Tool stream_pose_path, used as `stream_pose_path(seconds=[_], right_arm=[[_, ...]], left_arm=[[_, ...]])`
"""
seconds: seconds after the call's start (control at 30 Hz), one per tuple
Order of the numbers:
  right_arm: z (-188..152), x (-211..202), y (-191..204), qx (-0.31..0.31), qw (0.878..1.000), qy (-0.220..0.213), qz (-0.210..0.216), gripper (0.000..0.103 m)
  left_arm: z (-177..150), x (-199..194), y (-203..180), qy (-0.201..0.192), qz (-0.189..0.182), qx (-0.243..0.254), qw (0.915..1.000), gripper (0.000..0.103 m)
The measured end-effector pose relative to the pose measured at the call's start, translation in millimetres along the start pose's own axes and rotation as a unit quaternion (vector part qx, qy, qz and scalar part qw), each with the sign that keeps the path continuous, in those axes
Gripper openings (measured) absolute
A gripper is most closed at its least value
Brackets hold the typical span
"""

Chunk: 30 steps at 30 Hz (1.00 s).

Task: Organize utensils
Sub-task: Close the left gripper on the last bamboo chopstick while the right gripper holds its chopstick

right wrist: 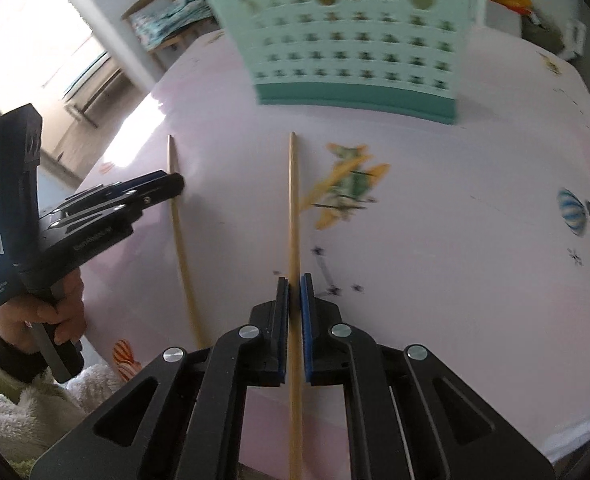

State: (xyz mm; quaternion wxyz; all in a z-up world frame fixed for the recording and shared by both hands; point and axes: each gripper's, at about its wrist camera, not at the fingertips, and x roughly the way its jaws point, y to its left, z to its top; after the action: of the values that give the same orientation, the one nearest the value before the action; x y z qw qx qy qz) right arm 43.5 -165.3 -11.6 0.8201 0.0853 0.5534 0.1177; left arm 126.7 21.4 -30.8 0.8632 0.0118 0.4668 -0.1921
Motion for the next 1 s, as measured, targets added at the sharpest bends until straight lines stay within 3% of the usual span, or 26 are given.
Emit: stream_pose_path(seconds=[0.2, 0.47, 0.57, 0.63, 0.7, 0.77, 0.9, 1.0], right_arm=[[-4, -5, -12, 0.018, 1.0, -0.012, -0.017, 0.006], [-10, -15, -23, 0.023, 0.999, -0.013, -0.033, 0.006], [-11, -16, -27, 0.029, 0.999, -0.012, -0.035, 0.006], [-12, -18, -32, 0.033, 0.999, -0.013, -0.036, 0.006], [-11, -19, -33, 0.035, 0.999, -0.014, -0.036, 0.006], [-13, -19, -33, 0.036, 0.999, -0.014, -0.035, 0.006], [-13, -13, -28, 0.036, 0.999, -0.014, -0.027, 0.007], [-12, -10, -27, 0.04, 0.999, -0.018, -0.025, 0.007]], left_arm=[[13, 1, -2, 0.006, -0.008, 0.058, 0.9983, 0.002], [7, 0, 7, 0.06, -0.065, 0.065, 0.994, 0.0], [8, -2, 15, 0.071, -0.077, 0.025, 0.9942, 0.0], [9, -1, 25, 0.075, -0.101, -0.022, 0.9918, 0.013], [9, -1, 35, 0.073, -0.124, -0.084, 0.9861, 0.042], [11, 1, 39, 0.069, -0.129, -0.113, 0.9828, 0.049], [19, 5, 19, 0.062, -0.073, -0.086, 0.9917, 0.052], [18, 13, -15, 0.05, 0.014, 0.017, 0.9985, 0.051]])
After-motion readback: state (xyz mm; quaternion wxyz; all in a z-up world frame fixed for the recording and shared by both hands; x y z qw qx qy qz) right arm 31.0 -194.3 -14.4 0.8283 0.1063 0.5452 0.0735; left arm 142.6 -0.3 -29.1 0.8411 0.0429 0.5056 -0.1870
